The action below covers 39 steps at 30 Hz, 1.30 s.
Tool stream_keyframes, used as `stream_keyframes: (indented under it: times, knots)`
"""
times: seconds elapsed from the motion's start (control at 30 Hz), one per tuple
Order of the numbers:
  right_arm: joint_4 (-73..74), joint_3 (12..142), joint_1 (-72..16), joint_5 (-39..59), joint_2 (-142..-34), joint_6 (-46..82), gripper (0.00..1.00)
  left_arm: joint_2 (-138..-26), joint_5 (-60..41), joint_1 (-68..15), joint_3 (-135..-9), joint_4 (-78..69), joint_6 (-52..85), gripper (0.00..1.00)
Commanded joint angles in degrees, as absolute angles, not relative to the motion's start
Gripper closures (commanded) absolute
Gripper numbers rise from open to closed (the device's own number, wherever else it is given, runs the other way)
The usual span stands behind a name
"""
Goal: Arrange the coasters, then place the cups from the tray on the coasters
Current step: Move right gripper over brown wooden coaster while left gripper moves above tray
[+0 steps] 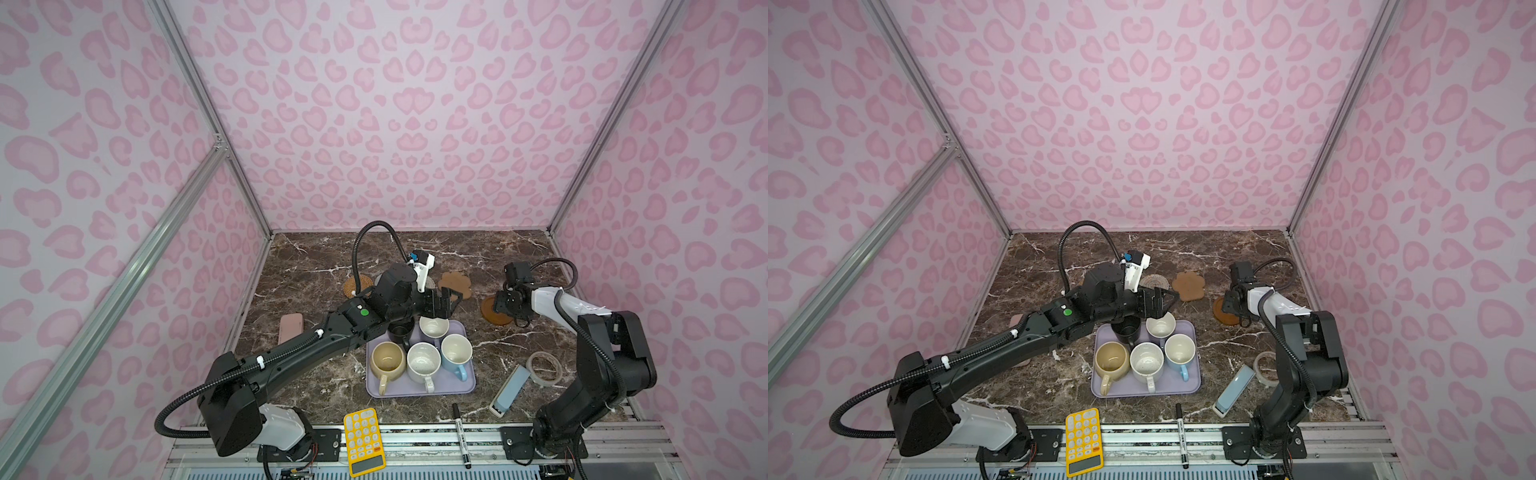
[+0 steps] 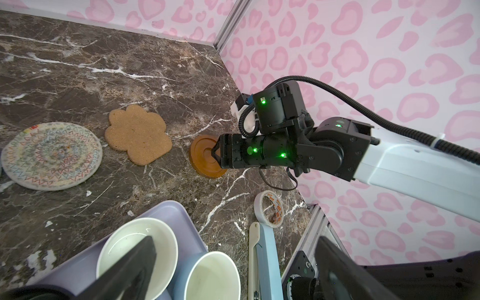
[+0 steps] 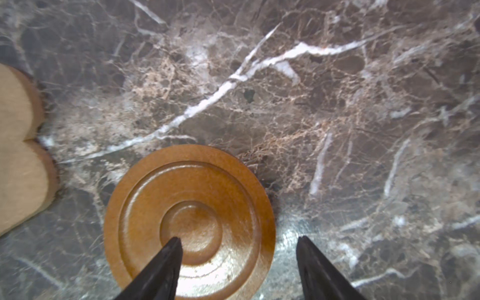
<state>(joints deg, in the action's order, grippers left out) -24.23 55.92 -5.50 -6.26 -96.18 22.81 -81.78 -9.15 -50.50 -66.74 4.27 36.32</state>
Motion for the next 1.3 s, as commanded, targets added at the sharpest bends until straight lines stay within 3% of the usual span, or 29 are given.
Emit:
stream_keyframes:
  times: [0.0, 0.5, 1.27]
  knots:
    - [-26.2, 55.79, -5.27, -9.12, -97.54, 22.15, 0.29, -82.35, -9.32, -50.45, -67.06, 3.12, 35.71, 0.03]
    - [-22.68, 57.6, -4.3, -2.13, -102.37, 23.64, 0.37, -81.56, -5.56, -50.36, -65.17, 1.86, 35.77, 0.03]
    - [-26.09, 74.27, -4.2, -0.06, -113.67, 22.41, 0.42, -81.62, -1.1, -49.33, -64.85, 2.44, 36.39, 0.03]
